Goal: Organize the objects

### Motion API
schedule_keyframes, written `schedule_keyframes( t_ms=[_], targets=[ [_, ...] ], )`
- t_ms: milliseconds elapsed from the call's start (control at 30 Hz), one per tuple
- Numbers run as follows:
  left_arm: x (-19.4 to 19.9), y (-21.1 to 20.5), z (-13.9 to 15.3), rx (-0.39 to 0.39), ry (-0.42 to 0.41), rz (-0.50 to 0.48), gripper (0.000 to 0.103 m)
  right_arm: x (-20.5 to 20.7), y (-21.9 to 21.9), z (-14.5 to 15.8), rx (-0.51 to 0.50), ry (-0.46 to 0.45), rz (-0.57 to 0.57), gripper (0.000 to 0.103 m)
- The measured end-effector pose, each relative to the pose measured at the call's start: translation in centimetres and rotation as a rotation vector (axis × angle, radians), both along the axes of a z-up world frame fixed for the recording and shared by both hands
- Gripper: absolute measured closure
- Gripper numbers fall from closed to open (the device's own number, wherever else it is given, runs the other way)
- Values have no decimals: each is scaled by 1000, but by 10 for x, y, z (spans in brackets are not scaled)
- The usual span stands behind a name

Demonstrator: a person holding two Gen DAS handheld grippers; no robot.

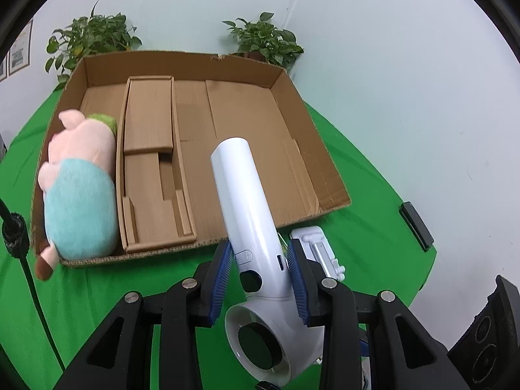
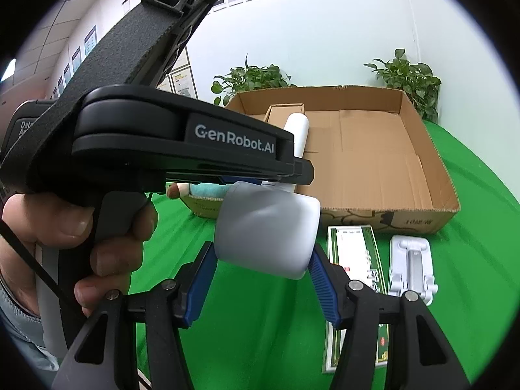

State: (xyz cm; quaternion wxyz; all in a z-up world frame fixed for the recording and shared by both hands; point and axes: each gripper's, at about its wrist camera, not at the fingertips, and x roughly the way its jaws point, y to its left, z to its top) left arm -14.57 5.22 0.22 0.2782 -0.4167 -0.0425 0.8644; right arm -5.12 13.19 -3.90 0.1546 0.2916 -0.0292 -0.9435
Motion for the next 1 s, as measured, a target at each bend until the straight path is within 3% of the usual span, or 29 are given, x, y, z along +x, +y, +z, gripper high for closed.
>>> schedule_keyframes(
  t_ms=[567, 1000],
  targets=[
    [-36, 3, -4, 0, 4, 32, 71, -33, 3, 4, 1, -20, 23, 46],
    [-100, 14, 2, -21, 0, 69, 71, -95, 17, 11, -28, -86, 61, 46]
  ],
)
